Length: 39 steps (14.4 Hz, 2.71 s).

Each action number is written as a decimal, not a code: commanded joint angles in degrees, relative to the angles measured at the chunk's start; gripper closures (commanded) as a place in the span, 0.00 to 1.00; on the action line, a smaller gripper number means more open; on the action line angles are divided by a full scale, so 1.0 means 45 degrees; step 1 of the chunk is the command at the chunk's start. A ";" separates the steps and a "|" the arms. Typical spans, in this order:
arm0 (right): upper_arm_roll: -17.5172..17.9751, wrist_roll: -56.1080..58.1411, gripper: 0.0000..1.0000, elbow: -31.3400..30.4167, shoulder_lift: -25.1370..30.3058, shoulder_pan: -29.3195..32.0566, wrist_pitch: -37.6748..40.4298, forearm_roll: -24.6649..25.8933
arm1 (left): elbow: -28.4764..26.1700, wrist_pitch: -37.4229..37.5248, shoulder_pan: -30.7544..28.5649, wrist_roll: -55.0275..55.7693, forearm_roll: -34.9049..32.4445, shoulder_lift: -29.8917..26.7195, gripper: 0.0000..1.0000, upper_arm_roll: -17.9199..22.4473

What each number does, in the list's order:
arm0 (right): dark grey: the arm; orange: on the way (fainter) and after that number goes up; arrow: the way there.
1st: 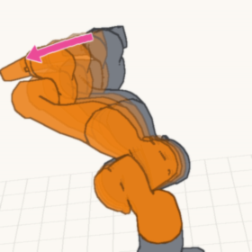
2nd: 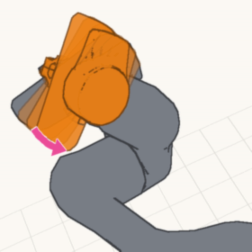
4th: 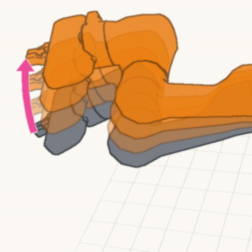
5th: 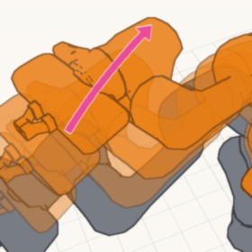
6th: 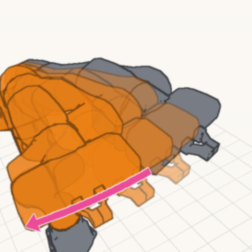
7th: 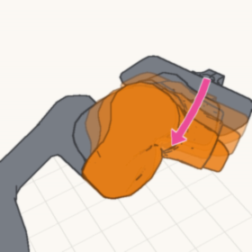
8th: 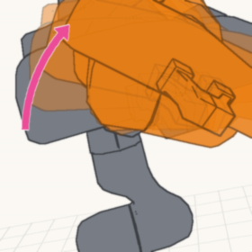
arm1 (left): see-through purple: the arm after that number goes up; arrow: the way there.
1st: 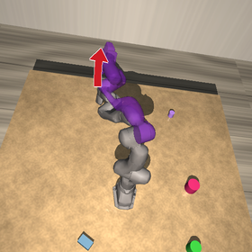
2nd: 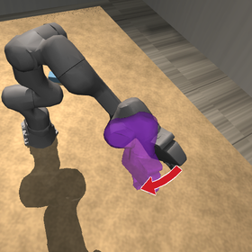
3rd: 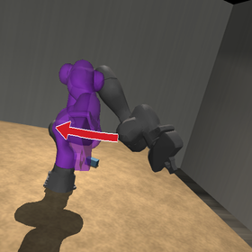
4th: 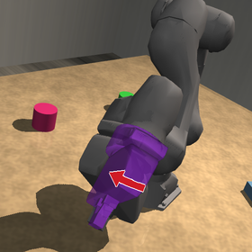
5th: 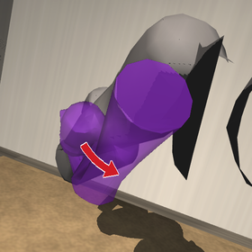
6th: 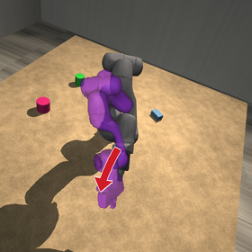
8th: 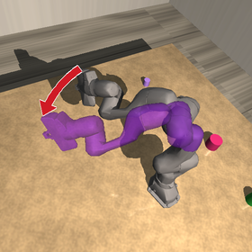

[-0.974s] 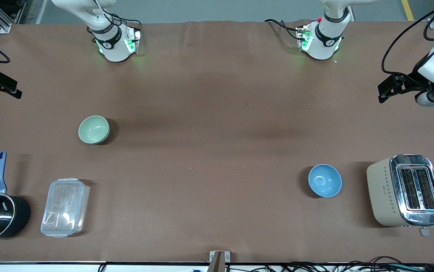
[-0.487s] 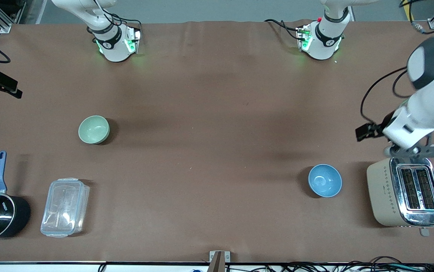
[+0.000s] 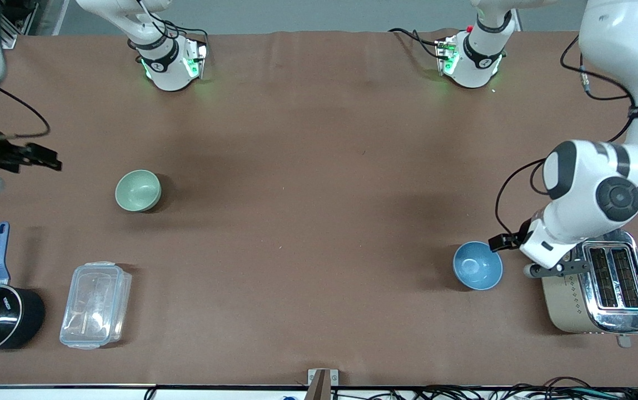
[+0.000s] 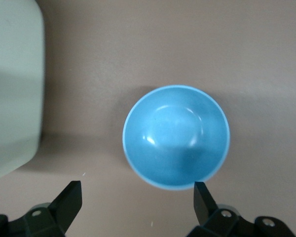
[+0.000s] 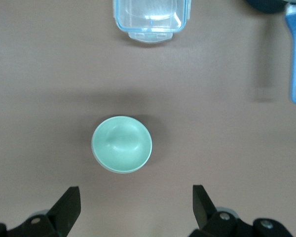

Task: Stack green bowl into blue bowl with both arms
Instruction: 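Grasp the blue bowl with the left gripper while the right gripper reaches the green bowl, then grasp the green bowl with the right gripper while the left gripper drags the blue bowl, then slide the blue bowl to mid-table while the right gripper carries the green bowl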

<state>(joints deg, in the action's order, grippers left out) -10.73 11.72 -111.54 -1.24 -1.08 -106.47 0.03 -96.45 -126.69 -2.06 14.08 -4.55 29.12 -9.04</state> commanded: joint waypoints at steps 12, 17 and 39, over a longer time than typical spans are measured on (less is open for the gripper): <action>0.0040 0.0247 0.13 -0.8300 -0.2107 -0.0014 -1.3078 -0.0085 | 0.0106 -0.2766 -0.0284 0.1403 -0.1450 0.2162 0.39 0.0036; 0.0060 0.0228 0.70 -0.8320 -0.2185 -0.0053 -1.3019 -0.0105 | 0.0125 -0.2746 -0.0069 0.2126 -0.1450 0.2220 0.83 0.0017; 0.2675 -0.4455 1.00 0.0274 -0.0659 -0.1126 -0.0261 -0.0667 | 0.0184 -0.1867 0.7136 1.5660 -0.1469 0.1946 0.96 -0.2015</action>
<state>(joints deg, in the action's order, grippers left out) -0.27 -4.15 -111.53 -0.95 -5.31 -105.75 -1.03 -95.70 -134.42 29.31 82.52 -9.91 37.43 -18.58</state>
